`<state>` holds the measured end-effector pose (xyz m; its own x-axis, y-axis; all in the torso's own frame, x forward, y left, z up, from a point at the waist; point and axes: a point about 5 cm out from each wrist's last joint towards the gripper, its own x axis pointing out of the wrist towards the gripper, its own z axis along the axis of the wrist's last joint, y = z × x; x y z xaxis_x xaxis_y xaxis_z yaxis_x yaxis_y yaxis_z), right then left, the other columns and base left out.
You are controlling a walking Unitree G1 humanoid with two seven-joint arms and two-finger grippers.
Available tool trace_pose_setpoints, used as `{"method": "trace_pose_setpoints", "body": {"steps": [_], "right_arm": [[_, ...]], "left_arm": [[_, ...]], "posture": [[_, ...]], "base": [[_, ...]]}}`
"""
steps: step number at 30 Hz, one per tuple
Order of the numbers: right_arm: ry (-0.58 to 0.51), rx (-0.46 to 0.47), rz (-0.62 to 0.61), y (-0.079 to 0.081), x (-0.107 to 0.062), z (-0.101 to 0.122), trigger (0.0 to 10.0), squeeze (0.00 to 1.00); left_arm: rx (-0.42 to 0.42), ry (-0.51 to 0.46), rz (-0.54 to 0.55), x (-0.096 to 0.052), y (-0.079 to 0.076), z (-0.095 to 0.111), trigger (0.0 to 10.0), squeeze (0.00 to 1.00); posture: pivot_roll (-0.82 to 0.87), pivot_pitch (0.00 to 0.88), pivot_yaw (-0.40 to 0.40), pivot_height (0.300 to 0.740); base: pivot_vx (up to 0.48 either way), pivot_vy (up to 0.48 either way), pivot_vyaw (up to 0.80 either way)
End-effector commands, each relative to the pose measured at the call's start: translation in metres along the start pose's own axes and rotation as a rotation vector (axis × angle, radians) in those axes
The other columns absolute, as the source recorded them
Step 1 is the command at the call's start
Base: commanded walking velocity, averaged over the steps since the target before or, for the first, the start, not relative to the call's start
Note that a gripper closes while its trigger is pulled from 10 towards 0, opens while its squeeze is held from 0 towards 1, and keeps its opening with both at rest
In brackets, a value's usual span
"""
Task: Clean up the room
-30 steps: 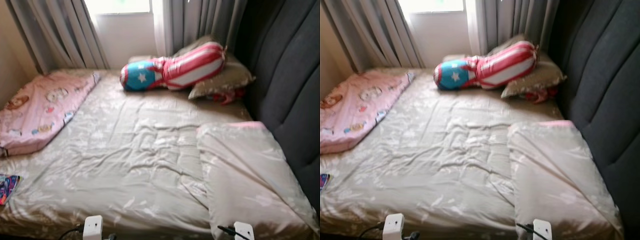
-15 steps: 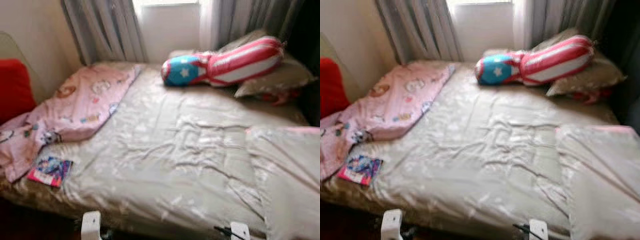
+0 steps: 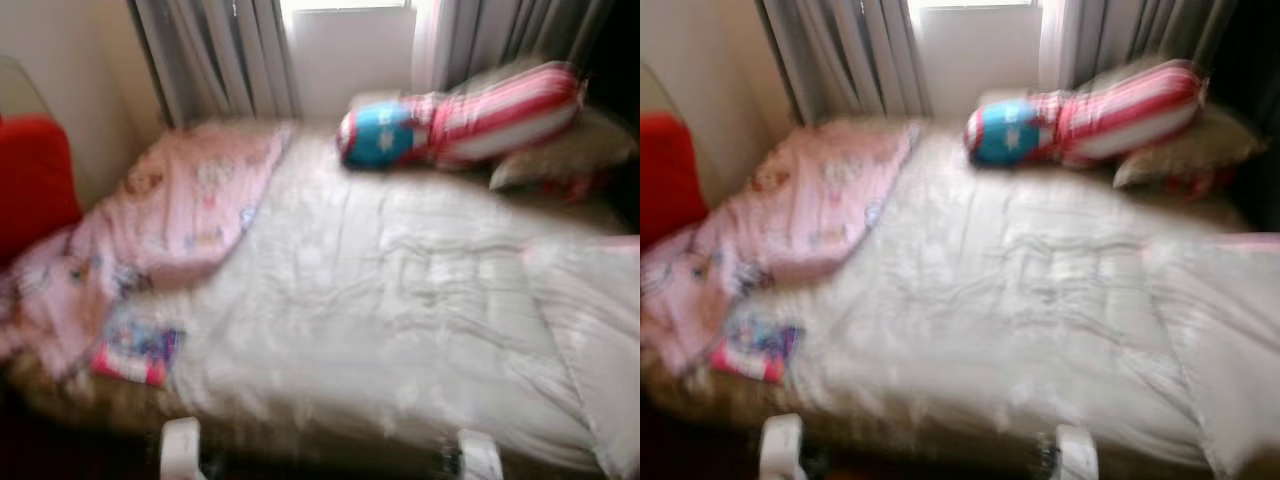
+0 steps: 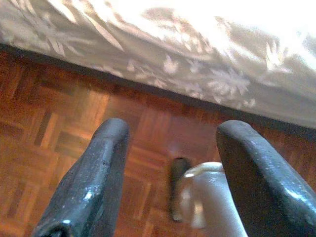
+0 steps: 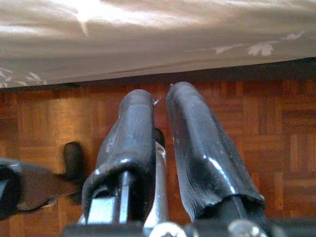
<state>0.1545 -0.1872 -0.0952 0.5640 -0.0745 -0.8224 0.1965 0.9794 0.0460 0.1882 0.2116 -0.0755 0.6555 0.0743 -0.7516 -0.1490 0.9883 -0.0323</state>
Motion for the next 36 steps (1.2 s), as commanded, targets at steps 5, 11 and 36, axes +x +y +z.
{"method": "trace_pose_setpoints", "body": {"steps": [5,11,36], "right_arm": [[-0.019,0.003,0.028,0.012,0.002,0.005,10.0,0.00],[-0.017,0.004,0.026,0.012,0.002,0.005,10.0,0.00],[-0.002,-0.015,0.017,0.000,0.001,0.003,10.0,0.00]], "left_arm": [[0.014,0.004,0.027,-0.002,0.010,-0.001,10.0,0.00],[0.021,0.007,0.024,-0.002,0.010,-0.001,10.0,0.00],[0.028,0.004,0.009,-0.001,0.004,-0.001,10.0,0.00]], "posture": [[0.01,0.000,0.017,0.740],[0.01,0.000,0.019,0.740],[0.02,0.000,-0.005,0.740]], "base": [[0.000,0.480,0.00],[0.000,0.480,0.00],[0.000,0.480,0.00]]}}
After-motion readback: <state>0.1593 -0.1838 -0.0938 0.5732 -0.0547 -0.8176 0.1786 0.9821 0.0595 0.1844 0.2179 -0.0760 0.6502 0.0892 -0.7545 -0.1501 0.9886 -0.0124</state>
